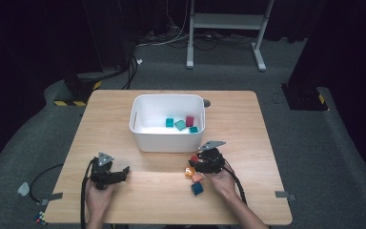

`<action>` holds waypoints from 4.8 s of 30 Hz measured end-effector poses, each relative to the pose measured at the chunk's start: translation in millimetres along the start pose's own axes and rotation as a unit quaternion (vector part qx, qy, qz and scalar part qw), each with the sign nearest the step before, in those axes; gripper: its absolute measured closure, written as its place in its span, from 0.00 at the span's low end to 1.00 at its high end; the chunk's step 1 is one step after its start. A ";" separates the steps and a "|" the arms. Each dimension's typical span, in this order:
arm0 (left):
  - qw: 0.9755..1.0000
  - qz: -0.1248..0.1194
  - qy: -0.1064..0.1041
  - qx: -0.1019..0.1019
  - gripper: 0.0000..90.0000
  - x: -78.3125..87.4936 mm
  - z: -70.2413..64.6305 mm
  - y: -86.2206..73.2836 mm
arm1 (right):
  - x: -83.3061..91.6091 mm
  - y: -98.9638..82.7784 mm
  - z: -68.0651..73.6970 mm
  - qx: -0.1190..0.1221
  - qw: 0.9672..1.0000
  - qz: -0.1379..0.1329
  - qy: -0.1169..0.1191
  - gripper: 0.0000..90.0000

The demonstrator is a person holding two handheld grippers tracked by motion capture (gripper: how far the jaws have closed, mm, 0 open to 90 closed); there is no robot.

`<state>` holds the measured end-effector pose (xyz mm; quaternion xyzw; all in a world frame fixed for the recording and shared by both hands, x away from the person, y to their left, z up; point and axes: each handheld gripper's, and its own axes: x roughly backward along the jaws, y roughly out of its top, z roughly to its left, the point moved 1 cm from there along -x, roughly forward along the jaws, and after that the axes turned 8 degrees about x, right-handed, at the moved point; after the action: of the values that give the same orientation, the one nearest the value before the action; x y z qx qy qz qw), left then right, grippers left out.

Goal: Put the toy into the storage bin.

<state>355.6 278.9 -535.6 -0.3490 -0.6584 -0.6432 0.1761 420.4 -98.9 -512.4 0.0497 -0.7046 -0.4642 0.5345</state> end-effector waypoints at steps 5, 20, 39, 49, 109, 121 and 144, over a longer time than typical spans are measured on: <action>1.000 0.000 0.000 0.000 0.16 0.0 0.0 0.0 | 1.0 -1.0 -1.5 -0.001 1.000 0.004 -0.007 0.62; 1.000 0.000 0.000 0.000 0.16 0.0 0.0 0.0 | 4.6 -6.8 -2.7 0.008 1.000 0.009 -0.027 0.74; 1.000 0.000 0.000 0.000 0.16 0.0 0.0 0.0 | 42.9 -2.0 -10.9 0.009 0.999 -0.014 -0.031 0.74; 1.000 0.000 0.000 0.000 0.16 0.0 0.0 0.0 | 68.3 5.6 -19.2 0.008 0.999 -0.025 -0.035 0.74; 1.000 0.000 -0.001 0.001 0.16 0.0 0.1 0.0 | 102.7 142.2 -39.3 0.020 0.997 -0.071 0.006 0.74; 1.000 -0.001 -0.001 0.002 0.16 -0.1 0.0 0.0 | 81.4 158.8 -40.7 0.025 0.998 -0.058 0.005 0.74; 1.000 -0.001 -0.001 0.002 0.16 -0.1 0.0 0.0 | 54.4 163.4 -41.0 0.025 0.999 -0.036 0.008 0.74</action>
<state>355.6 278.8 -535.7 -0.3483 -0.6604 -0.6417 0.1755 499.8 -62.2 -358.4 0.0924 -0.7094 -0.4652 0.5214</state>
